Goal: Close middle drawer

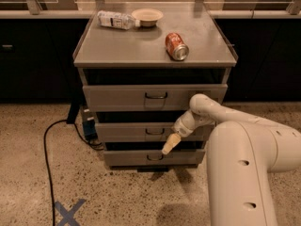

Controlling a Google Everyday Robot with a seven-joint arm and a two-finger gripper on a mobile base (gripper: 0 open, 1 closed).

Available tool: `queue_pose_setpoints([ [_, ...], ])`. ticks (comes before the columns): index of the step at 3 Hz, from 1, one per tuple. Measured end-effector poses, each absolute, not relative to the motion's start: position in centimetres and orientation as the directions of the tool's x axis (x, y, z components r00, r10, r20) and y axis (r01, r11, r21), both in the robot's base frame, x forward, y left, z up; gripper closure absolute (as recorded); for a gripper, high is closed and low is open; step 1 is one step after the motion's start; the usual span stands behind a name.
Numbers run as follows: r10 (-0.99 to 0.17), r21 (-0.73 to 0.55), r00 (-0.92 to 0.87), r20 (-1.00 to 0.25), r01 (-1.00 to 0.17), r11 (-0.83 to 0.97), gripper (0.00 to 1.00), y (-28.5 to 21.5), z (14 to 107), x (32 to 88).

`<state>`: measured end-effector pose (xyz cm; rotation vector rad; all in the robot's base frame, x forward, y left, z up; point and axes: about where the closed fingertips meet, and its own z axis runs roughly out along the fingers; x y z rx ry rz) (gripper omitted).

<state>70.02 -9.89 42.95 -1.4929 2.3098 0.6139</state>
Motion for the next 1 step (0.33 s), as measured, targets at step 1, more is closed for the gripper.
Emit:
queue_pose_setpoints([
  [1,-0.777,0.179,-0.401,-0.486,-0.915,0.361,0.00,-9.89,42.95,70.02],
])
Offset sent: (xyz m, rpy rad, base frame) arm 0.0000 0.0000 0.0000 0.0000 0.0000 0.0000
